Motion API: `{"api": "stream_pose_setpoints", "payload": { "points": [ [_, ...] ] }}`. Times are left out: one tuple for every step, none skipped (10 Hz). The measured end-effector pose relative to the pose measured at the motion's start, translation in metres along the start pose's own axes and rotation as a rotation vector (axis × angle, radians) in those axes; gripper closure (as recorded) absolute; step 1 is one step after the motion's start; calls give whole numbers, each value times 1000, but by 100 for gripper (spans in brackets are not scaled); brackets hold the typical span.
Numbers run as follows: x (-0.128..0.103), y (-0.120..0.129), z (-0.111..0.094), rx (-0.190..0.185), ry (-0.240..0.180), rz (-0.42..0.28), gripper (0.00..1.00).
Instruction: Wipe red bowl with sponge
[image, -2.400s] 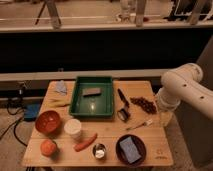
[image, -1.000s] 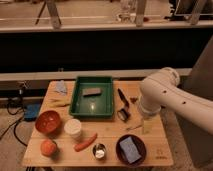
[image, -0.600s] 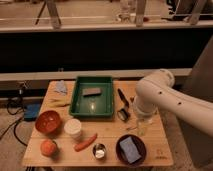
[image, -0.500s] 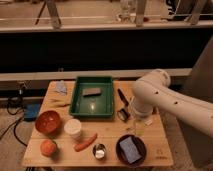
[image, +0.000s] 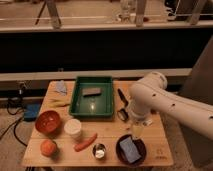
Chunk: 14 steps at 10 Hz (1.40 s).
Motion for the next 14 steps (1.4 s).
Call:
{"api": "stream_pose_setpoints", "payload": {
  "points": [
    [5,9,5,-15,-8,11,20],
    [9,15,8,-23,-14,18,20],
    [13,23,12,-29,-27,30,20],
    [17,29,17,-37,-43,39,20],
    [20,33,21,-45,-64,49,20],
    [24,38,26,-52,-86,66,22],
    [28,43,30,-54,-109,88,28],
    [31,48,34,-53,-126,106,32],
    [34,54,38,-53,-138,128,33],
    [34,57,42,-56,-148,144,33],
    [34,61,46,-58,-159,155,33],
    [33,62,47,-59,-162,158,33],
    [31,66,50,-57,-164,171,33],
    [31,69,53,-56,-164,188,33]
  ]
}}
